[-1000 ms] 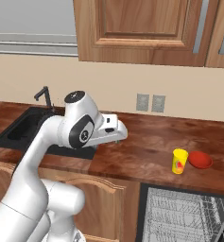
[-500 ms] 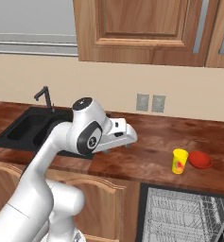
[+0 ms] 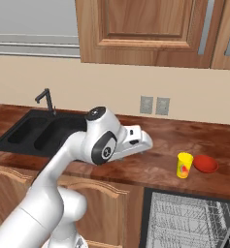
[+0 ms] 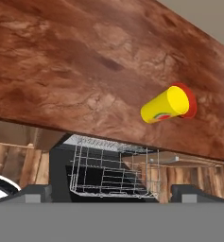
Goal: Pick up the cup and bowl from the counter, place them in the dishwasher, and close the dishwasher door.
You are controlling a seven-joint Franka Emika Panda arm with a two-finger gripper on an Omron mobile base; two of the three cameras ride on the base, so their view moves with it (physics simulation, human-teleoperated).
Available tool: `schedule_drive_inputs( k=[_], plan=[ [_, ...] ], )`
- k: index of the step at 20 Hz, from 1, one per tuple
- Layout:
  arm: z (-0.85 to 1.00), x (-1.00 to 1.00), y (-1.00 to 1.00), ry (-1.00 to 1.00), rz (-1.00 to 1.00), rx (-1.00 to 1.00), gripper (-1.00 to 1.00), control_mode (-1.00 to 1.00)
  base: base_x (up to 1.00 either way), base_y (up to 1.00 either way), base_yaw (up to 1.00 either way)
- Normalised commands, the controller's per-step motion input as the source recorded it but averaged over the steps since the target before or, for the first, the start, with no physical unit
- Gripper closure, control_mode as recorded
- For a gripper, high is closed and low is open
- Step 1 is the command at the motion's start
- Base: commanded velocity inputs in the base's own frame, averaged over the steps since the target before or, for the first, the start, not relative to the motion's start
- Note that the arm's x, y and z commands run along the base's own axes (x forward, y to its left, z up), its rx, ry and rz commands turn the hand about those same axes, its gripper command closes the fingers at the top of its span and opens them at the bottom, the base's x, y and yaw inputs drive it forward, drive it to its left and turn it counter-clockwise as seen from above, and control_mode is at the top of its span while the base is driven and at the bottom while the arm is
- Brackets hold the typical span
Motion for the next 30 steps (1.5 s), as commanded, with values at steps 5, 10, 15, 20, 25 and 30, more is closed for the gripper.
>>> schedule_drive_inputs(
  k=[5, 10, 15, 20, 25, 30],
  plan=[
    [-0.15, 0.42, -0.3, 0.0, 0.0, 0.0, -1.0, -1.0, 0.0, 0.0, 0.0],
    [-0.13, 0.41, -0.2, 0.0, 0.0, 0.03, -1.0, -1.0, 0.0, 0.0, 0.0],
    [-0.02, 0.22, -0.26, 0.0, 0.0, 0.02, -1.0, -1.0, 0.0, 0.0, 0.0],
    [-0.04, 0.12, -0.32, 0.0, 0.0, 0.0, -1.0, -1.0, 0.0, 0.0, 0.0],
    [-0.21, 0.15, -0.25, 0.0, 0.0, 0.0, -1.0, -1.0, 0.0, 0.0, 0.0],
    [-0.22, 0.16, -0.21, 0.0, 0.0, 0.02, -1.0, -1.0, 0.0, 0.0, 0.0]
  ],
)
